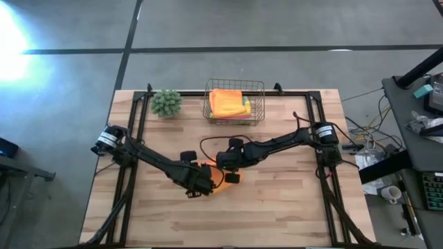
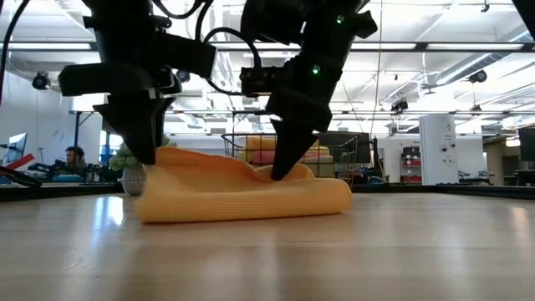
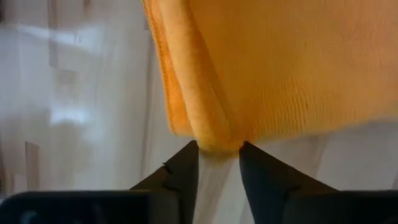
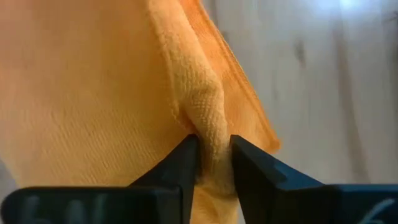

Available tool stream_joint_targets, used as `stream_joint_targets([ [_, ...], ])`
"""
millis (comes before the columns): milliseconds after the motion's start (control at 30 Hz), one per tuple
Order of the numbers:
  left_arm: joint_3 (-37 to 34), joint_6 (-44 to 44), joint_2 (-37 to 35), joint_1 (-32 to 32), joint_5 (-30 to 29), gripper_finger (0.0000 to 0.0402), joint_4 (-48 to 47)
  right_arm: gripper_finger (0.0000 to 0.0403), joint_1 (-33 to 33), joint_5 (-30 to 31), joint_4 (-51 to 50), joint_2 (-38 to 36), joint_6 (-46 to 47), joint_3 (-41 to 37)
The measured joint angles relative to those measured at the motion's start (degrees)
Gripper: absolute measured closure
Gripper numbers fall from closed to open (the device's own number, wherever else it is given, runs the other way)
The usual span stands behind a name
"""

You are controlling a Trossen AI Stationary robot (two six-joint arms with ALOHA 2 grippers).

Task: Fold microfiber towels
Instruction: Fold the orange towel, then put the orange folded towel into the wire basket

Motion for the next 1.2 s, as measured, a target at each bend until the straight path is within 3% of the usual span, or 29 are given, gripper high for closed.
stream_joint_targets([
  [367, 0.0, 0.8, 0.0, 0.9, 0.8, 0.0224, -4.5, 0.0282, -0.8, -1.7, -2.2, -4.3, 1.3, 0.0],
  [833, 0.4, 2.7, -0.1, -3.5, 3.5, 0.0222, 4.1, 0.0300, 1.3, -7.4, -21.4, -11.6, -0.3, -3.0],
  [1200, -0.5, 2.6, 2.4, -3.1, 0.0, 0.0222, 19.8, 0.0316, 7.1, -7.6, -13.4, -24.9, 7.6, -17.2],
])
